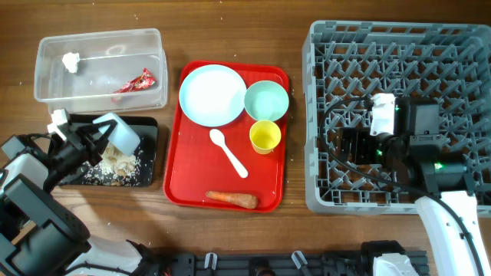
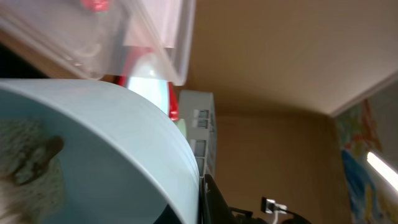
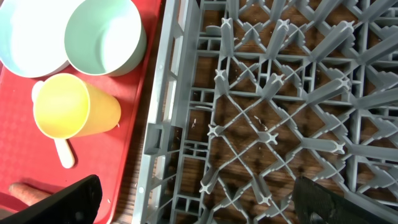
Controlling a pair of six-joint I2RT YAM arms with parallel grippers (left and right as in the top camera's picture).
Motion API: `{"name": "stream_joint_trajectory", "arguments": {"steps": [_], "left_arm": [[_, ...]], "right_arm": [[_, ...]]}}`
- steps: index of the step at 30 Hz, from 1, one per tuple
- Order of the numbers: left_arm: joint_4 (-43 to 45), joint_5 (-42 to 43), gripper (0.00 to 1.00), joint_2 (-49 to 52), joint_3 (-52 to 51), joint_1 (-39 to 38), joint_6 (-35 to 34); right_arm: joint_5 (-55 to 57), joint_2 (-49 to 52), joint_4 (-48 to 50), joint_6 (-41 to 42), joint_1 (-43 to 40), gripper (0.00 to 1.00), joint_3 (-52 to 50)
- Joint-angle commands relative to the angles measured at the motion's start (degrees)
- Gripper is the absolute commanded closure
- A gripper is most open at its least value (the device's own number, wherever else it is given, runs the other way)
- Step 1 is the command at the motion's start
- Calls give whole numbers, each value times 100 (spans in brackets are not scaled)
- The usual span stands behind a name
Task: Sort waste into correct bins and load items into the dishwasher rack
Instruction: 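Tip the bowl over the black tray to pour out rice and peanuts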
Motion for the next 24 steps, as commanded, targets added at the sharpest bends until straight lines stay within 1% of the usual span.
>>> {"name": "stream_joint_trajectory", "arguments": {"steps": [1, 17, 19, 20, 21, 22, 23, 24], "left_arm": [[35, 828, 96, 44, -33, 35, 396], [37, 872, 96, 44, -33, 35, 393], [70, 772, 96, 44, -33, 35, 389], [120, 540, 96, 44, -31, 35, 343], [175, 138, 96, 44, -31, 35, 127], [210, -254, 96, 44, -31, 35, -308], [203, -229, 96, 44, -31, 35, -378], [203, 192, 96, 44, -31, 35, -205]], "right_arm": [[-98, 31, -11, 66, 20, 0, 153], [-98, 31, -26, 68, 20, 0, 153], [-101, 31, -28, 68, 20, 0, 153], [-101, 31, -28, 70, 20, 0, 153], [-98, 33, -28, 70, 20, 0, 153], [-101, 31, -28, 72, 20, 0, 153], [-101, 31, -26, 79, 20, 0, 153], [-98, 31, -26, 111, 20, 0, 153]]}}
